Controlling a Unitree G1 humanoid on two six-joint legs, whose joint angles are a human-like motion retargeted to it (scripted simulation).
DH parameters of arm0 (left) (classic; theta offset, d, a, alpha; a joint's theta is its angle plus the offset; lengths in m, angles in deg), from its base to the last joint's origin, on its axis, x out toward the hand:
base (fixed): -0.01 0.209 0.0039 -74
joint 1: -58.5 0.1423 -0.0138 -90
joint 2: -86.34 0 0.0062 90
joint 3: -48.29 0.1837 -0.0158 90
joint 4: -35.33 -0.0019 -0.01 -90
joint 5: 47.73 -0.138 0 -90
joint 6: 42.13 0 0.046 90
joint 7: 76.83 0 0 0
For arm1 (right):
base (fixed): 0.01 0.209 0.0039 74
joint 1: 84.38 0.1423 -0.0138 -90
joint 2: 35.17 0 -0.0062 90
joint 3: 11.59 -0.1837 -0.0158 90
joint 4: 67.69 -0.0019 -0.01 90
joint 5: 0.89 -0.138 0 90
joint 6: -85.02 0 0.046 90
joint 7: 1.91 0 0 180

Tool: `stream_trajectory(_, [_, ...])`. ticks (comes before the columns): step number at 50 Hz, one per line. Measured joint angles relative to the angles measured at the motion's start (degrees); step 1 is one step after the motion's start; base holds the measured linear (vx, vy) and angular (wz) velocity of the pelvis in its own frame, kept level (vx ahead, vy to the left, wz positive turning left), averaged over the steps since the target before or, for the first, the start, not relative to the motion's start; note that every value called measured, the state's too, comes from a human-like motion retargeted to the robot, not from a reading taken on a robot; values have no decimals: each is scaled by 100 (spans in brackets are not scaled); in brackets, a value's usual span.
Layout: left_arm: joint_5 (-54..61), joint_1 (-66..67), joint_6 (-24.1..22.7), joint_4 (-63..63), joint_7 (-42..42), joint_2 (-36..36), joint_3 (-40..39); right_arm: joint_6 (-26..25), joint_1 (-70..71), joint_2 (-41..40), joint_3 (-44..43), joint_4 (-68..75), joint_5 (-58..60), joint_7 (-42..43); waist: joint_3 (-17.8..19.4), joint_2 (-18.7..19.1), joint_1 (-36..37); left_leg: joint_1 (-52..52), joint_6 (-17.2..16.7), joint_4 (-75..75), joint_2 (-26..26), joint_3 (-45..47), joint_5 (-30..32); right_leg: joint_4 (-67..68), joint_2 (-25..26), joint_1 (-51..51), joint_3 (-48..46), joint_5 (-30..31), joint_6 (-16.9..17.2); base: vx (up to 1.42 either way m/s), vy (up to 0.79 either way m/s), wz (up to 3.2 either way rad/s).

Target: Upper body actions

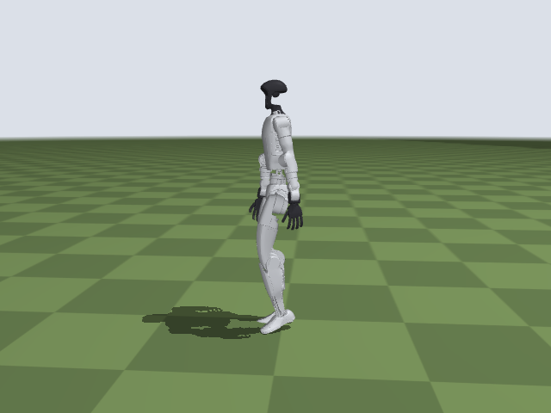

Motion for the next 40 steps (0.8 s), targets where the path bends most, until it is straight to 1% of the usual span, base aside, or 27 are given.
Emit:
stream_trajectory(1, [-106,134,-15,-81,-21,54,11,9,143,-56,1,-98,-88,24,65,-49,-32,-283,65,555,95,9,293,-17,-79,38,-58,-1,8,-18,-8,23])
stream_trajectory(2, [-251,284,-17,-185,-65,133,58,55,306,-129,-11,-229,-213,60,142,-97,-25,-649,239,1249,229,50,580,-40,-144,86,-109,4,5,-17,-13,33])
stream_trajectory(3, [-473,469,7,-337,-153,262,178,176,511,-238,-48,-425,-409,120,243,-141,63,-1178,631,2223,441,152,853,-74,-181,156,-145,21,-21,-14,-14,-5])
stream_trajectory(4, [-743,684,65,-501,-260,389,332,285,784,-350,-72,-594,-686,256,273,-164,216,-1735,738,3168,666,214,775,-98,-173,154,-120,53,-69,-8,-14,-47])
stream_trajectory(5, [-1038,915,140,-672,-375,516,503,388,1091,-462,-91,-749,-1002,430,269,-177,402,-2306,703,4099,897,256,521,-116,-143,115,-64,91,-128,-4,-13,-67])
stream_trajectory(7, [-1529,1236,244,-883,-454,637,666,489,1599,-631,-312,-1092,-1228,534,259,-144,693,-3128,913,5281,1587,572,218,-105,-20,-10,31,137,-246,-5,-14,-72])
stream_trajectory(8, [-1744,1395,287,-968,-457,673,721,507,1881,-719,-397,-1280,-1307,453,270,-124,858,-3568,1062,5789,1859,646,75,-116,53,-53,107,170,-307,-6,-15,-101])
stream_trajectory(10, [-2075,1781,360,-1057,-480,692,740,476,2540,-859,-458,-1646,-1385,93,361,-101,1241,-4385,1248,6619,2384,835,-240,-130,191,-76,344,249,-423,-6,-14,-152])
stream_trajectory(12, [-2179,2217,498,-1057,-511,583,612,393,3227,-901,-393,-2030,-1283,-284,615,-206,1700,-5005,1246,6983,2548,1137,-419,-20,53,-64,621,361,-450,-4,-4,-198])
stream_trajectory(15, [-1963,2582,661,-1057,-587,339,335,255,4044,-943,-292,-2592,-1143,-477,985,-337,2369,-5612,1095,7129,2750,1539,-564,261,-238,-146,1008,423,-425,-4,-1,-180])
stream_trajectory(18, [-1610,2582,609,-1057,-639,172,139,106,4503,-1023,-201,-3080,-1179,-195,1282,-373,2619,-5809,1026,7190,2892,1760,-603,508,-358,-177,1182,410,-462,-4,-2,-79])
stream_trajectory(20, [-1430,2482,548,-1057,-717,107,131,197,4720,-1029,-81,-3346,-1119,96,1344,-414,2684,-5919,934,7183,2842,1838,-535,596,-461,-179,1192,392,-469,-2,5,-22])
stream_trajectory(22, [-1461,2336,490,-1057,-748,108,158,307,4786,-1000,28,-3354,-1005,247,1263,-441,2640,-5849,863,7153,2779,1833,-524,599,-488,-207,1155,371,-483,0,5,17])
stream_trajectory(25, [-1455,2000,320,-1057,-662,160,152,394,4776,-966,87,-3241,-842,395,1062,-395,2474,-5558,852,7185,2794,1617,-535,524,-329,-205,1125,298,-541,-1,0,63])
stream_trajectory(28, [-1175,1717,162,-1035,-556,199,68,499,4479,-1002,-47,-3115,-734,240,733,-254,2138,-5153,827,7257,2782,1094,-506,330,-128,-95,889,236,-526,7,6,105])
stream_trajectory(30, [-1069,1674,79,-936,-586,118,-47,484,4241,-1037,-92,-2980,-722,253,463,-297,2029,-4560,840,7004,2711,1150,-510,182,-193,-131,900,237,-441,7,13,87])
stream_trajectory(33, [-658,1290,-4,-811,-901,146,-401,622,3758,-993,-167,-2743,-824,92,359,-242,1652,-3367,835,5784,2052,979,-233,164,-167,27,488,64,-368,8,6,115])
stream_trajectory(36, [-385,1084,-27,-727,-965,128,-580,589,3252,-984,-160,-2590,-745,-80,220,-233,1361,-2079,813,3916,1100,873,-10,101,-220,150,243,-30,-227,13,11,86])
stream_trajectory(38, [-272,1011,-28,-684,-938,110,-651,568,2857,-984,-140,-2479,-612,-180,3,-195,1201,-1201,679,2326,520,630,145,46,-160,137,156,-65,-151,23,13,55])
stream_trajectory(40, [-210,989,-28,-648,-938,105,-661,565,2481,-1024,-79,-2361,-494,-196,-203,-80,1072,-310,477,661,136,348,337,10,19,104,140,-88,-117,23,9,24])
